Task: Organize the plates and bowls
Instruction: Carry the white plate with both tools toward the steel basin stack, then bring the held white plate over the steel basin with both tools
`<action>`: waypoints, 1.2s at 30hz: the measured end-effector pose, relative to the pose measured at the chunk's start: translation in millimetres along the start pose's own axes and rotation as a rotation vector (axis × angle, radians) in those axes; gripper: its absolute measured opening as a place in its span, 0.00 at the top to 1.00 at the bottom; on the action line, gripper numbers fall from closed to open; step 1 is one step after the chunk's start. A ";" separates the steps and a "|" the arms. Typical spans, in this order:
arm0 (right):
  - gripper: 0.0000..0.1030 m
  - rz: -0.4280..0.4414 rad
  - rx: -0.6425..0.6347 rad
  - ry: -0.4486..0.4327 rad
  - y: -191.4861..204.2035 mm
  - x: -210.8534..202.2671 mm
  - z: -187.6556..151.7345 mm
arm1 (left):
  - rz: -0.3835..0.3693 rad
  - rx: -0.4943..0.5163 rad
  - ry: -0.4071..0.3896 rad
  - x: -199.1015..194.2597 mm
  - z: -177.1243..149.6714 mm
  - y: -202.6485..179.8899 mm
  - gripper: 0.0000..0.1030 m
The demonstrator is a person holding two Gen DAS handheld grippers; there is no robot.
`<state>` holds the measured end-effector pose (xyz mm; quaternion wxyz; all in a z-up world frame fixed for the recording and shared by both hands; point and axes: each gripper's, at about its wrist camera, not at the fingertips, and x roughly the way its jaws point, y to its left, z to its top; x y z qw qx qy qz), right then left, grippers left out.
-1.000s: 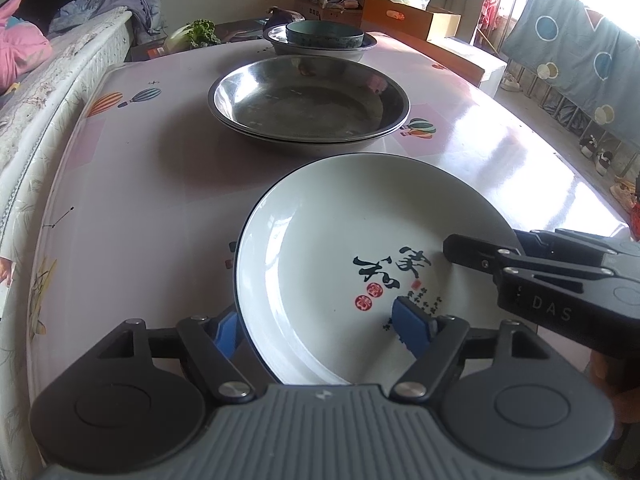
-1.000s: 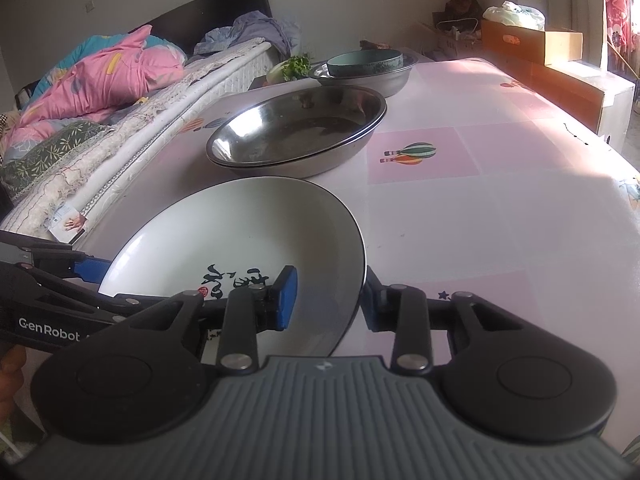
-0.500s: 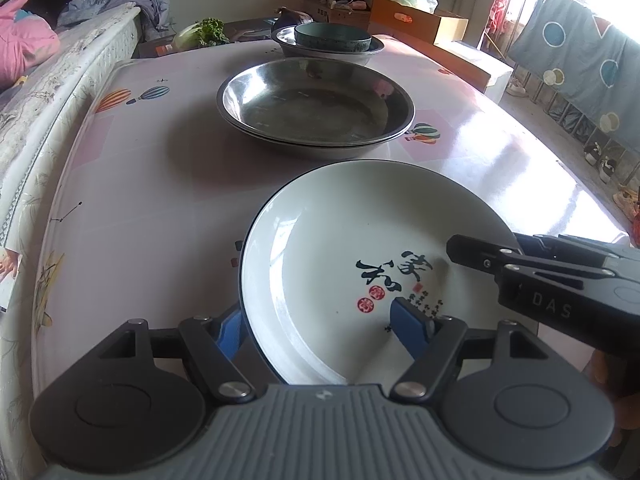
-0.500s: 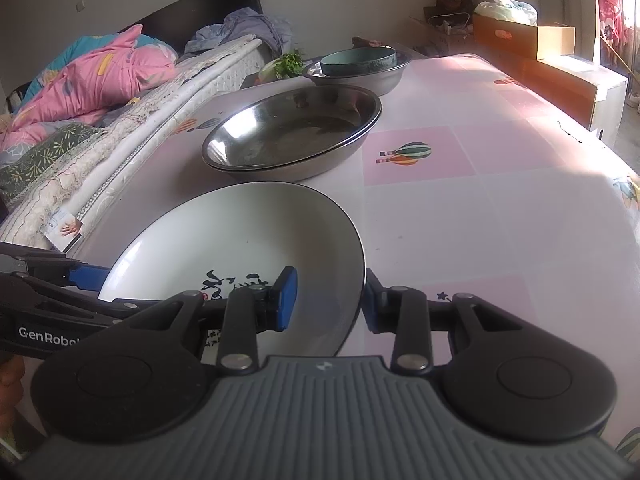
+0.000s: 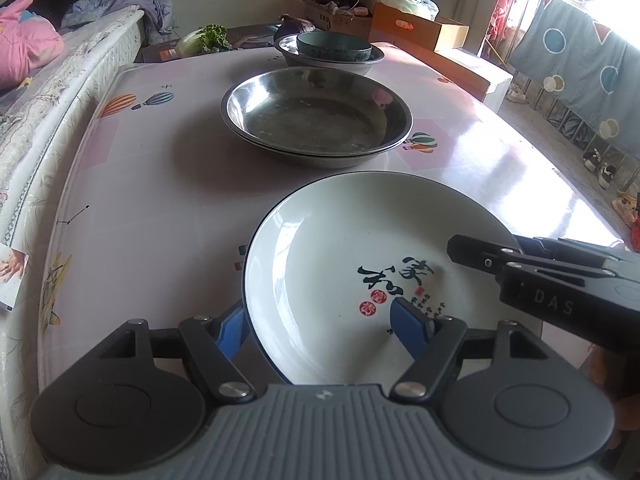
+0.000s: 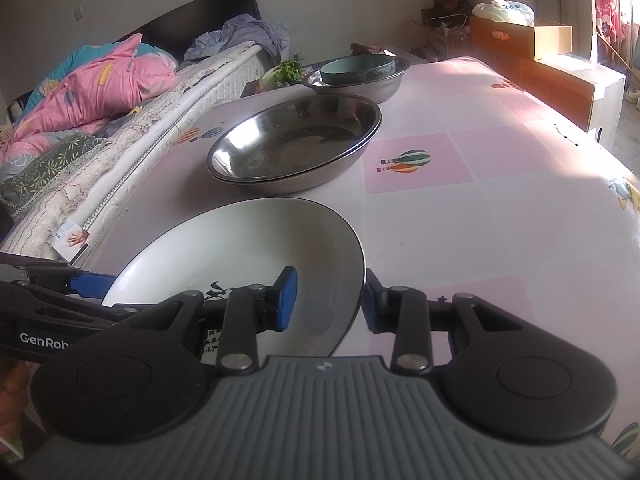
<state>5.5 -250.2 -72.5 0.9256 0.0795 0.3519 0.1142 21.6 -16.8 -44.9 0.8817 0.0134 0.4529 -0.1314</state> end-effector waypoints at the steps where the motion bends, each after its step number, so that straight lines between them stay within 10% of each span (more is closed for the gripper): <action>1: 0.67 0.000 0.002 -0.002 0.1 -0.8 0.3 | 0.000 0.000 -0.001 0.2 0.0 0.1 0.27; 28: 0.67 0.006 0.016 -0.019 -0.3 -10.8 5.9 | 0.012 -0.005 -0.022 -11.6 3.0 -2.1 0.27; 33: 0.70 0.057 0.004 -0.027 6.0 -13.1 8.6 | -0.123 0.067 -0.084 -30.2 5.7 -24.8 0.61; 36: 0.81 0.016 -0.027 -0.044 10.9 -11.7 12.8 | -0.045 0.109 -0.152 -25.2 4.6 -30.2 0.38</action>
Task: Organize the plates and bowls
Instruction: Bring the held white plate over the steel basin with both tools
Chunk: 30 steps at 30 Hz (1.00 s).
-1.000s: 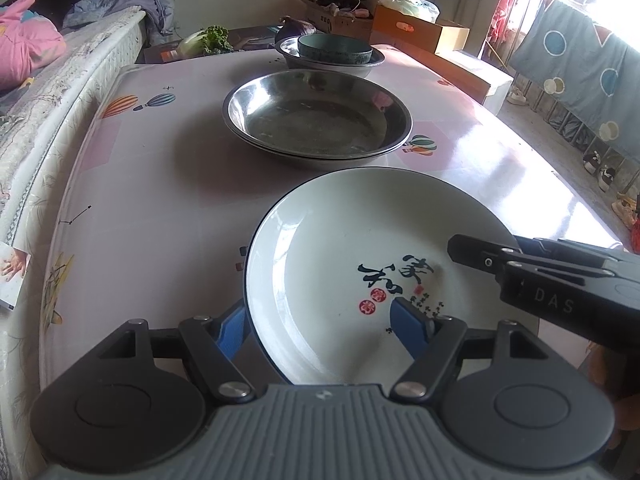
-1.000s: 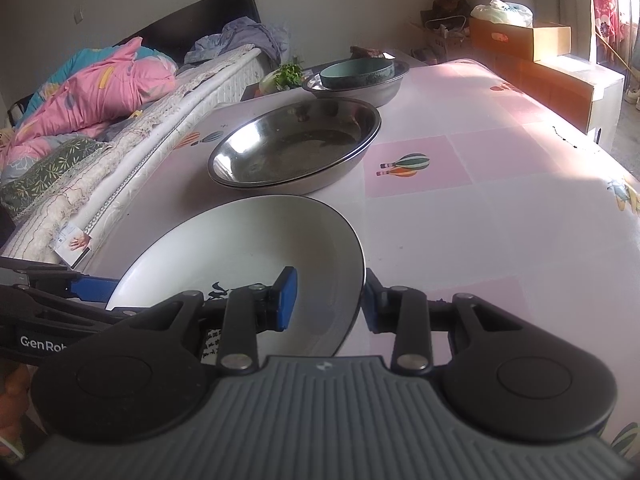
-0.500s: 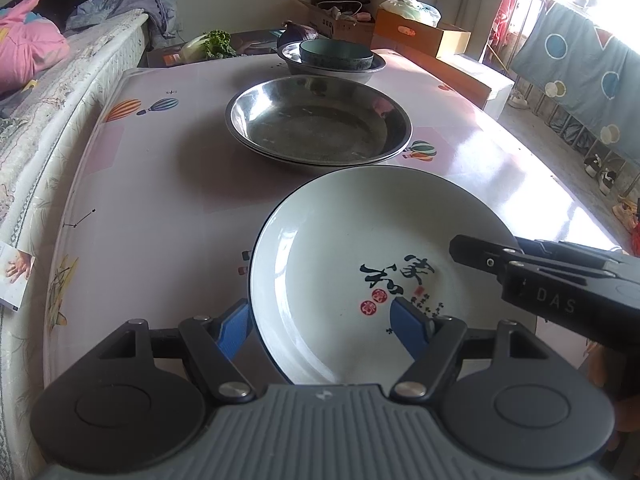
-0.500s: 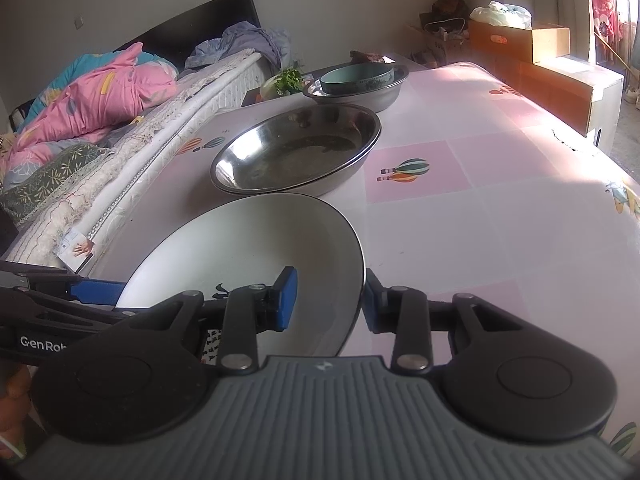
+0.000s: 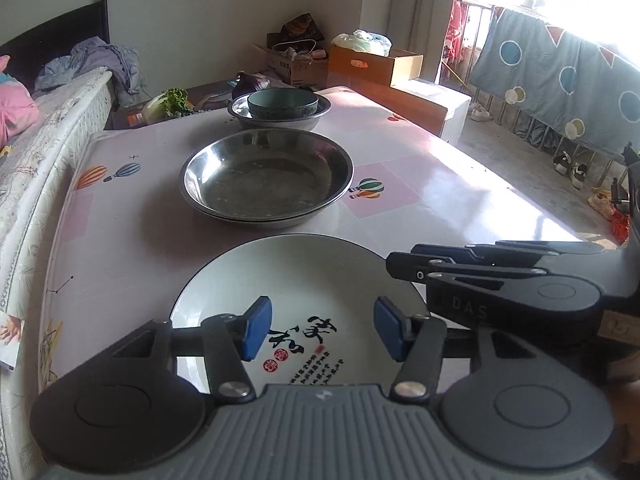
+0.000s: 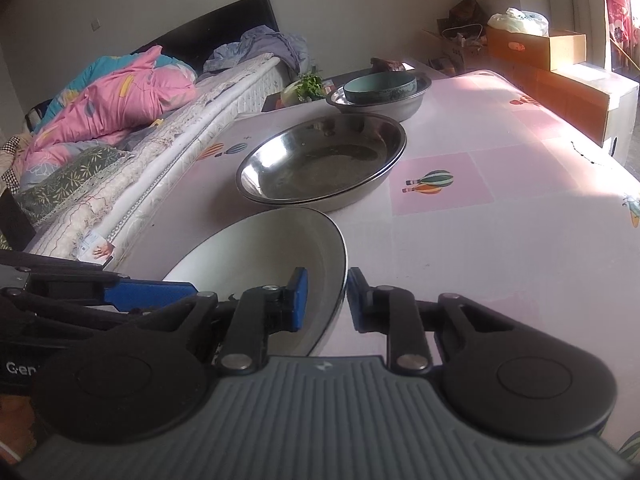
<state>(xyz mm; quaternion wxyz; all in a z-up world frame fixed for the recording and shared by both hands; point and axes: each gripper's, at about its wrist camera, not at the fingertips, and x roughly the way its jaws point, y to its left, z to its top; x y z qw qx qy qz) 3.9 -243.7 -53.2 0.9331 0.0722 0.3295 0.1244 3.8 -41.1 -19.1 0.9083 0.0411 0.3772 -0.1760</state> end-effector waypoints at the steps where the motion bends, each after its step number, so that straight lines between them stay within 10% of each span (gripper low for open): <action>1: 0.81 -0.017 0.007 0.008 -2.8 5.5 1.9 | -0.025 -0.011 0.018 8.3 1.1 4.7 0.39; 21: 0.65 0.159 0.236 0.066 -46.5 16.8 -5.4 | 0.056 -0.129 0.053 -10.6 -16.3 61.5 0.20; 30: 0.64 0.180 0.279 0.108 -44.2 16.0 -22.8 | 0.046 -0.228 0.125 0.3 -31.6 83.7 0.32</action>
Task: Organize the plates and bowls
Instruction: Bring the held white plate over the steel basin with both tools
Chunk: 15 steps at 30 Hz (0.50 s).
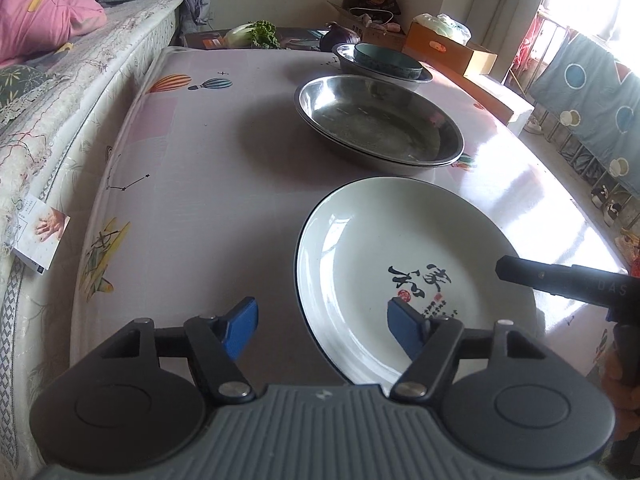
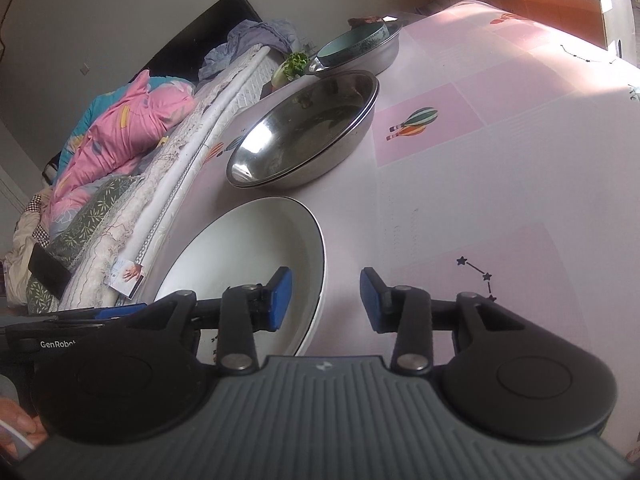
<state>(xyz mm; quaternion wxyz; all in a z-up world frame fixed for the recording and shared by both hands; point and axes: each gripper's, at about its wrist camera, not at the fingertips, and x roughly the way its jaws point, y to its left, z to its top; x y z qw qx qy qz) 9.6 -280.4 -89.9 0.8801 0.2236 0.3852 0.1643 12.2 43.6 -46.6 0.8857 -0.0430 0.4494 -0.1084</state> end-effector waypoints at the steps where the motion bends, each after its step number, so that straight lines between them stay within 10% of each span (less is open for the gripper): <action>1: 0.64 0.002 0.005 0.006 -0.2 1.1 -0.8 | -0.006 -0.004 0.003 1.3 -0.1 0.9 0.35; 9: 0.69 0.013 0.018 0.021 -1.0 4.0 -0.3 | -0.058 -0.026 0.028 13.3 2.9 1.3 0.57; 15: 0.80 0.036 -0.004 0.034 4.8 4.9 1.7 | -0.059 -0.030 0.037 14.1 5.2 -5.9 0.52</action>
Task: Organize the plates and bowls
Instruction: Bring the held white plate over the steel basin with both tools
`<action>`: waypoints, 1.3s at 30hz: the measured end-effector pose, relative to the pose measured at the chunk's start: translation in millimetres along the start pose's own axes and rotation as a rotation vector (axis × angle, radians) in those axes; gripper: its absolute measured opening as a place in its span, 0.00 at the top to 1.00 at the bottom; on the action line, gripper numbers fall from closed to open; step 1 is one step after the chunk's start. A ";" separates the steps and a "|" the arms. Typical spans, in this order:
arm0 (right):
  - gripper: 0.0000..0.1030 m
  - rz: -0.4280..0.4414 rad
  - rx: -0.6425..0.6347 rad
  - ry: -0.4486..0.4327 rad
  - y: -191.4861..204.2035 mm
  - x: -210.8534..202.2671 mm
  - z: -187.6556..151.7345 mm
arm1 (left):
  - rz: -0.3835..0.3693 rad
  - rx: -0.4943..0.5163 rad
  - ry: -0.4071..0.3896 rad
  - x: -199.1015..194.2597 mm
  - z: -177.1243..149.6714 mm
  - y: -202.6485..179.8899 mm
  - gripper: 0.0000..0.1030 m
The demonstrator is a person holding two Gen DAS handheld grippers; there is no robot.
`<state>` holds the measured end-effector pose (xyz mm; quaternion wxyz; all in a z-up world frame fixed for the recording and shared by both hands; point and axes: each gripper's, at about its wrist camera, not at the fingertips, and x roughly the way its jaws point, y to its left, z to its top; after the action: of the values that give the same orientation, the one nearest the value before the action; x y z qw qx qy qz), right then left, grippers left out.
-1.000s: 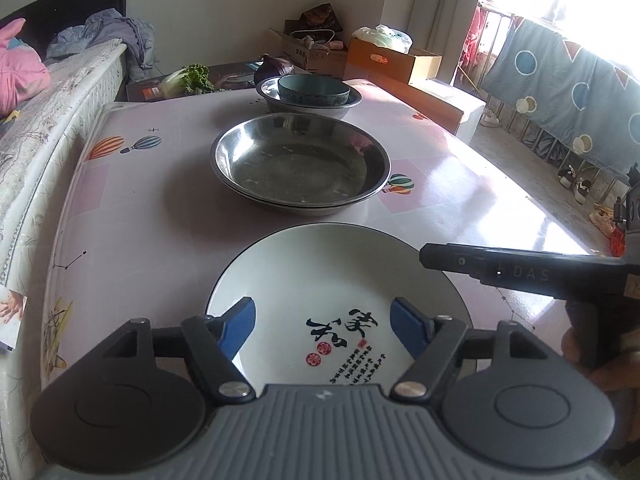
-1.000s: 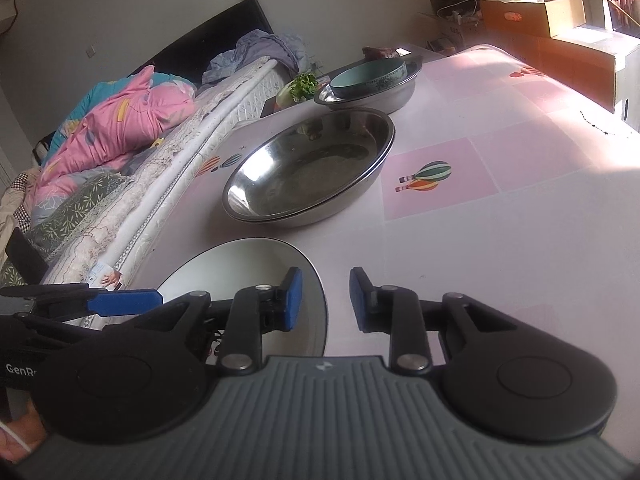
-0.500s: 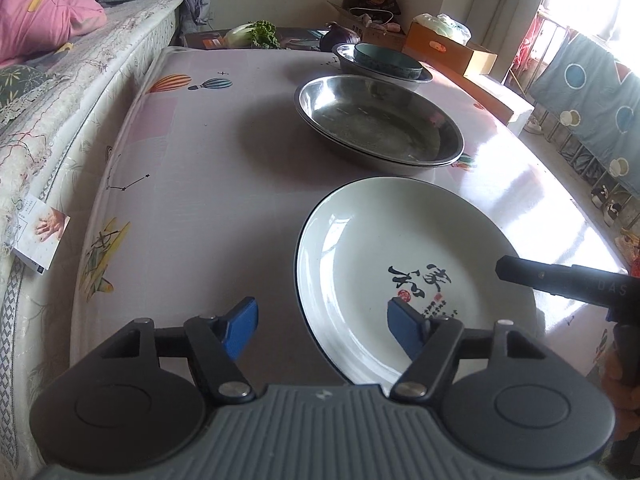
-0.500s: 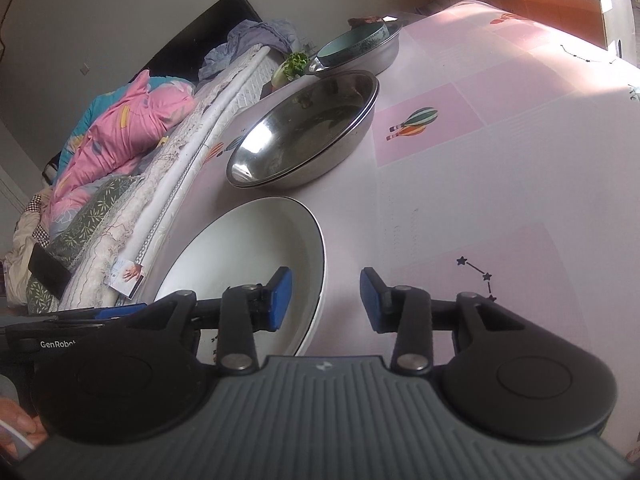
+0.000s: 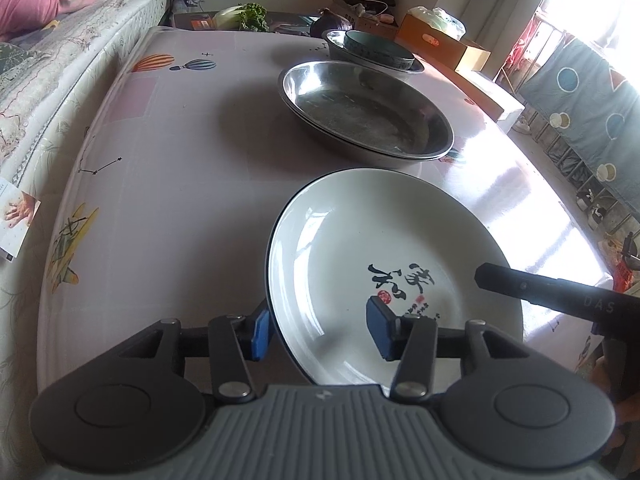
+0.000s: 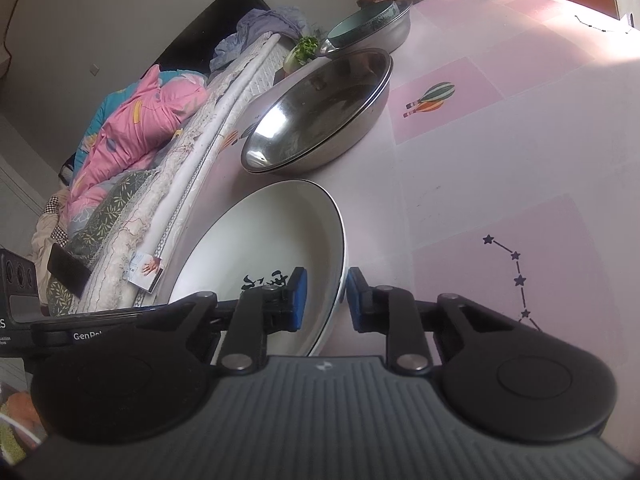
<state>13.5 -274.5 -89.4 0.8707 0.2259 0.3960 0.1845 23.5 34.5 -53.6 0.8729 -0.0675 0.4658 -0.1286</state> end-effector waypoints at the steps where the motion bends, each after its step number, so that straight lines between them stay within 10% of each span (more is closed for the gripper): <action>1: 0.80 -0.019 -0.040 -0.009 4.7 -1.6 0.6 | -0.007 0.001 0.002 0.0 0.1 -0.3 0.52; 39: 0.72 -0.202 -0.285 -0.032 36.4 5.5 -8.3 | 0.075 0.121 -0.003 10.8 0.6 -28.7 0.35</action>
<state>5.3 -239.6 -78.0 0.9143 0.0621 0.3724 0.1465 25.1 4.0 -55.1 0.8802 0.0029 0.4582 -0.1236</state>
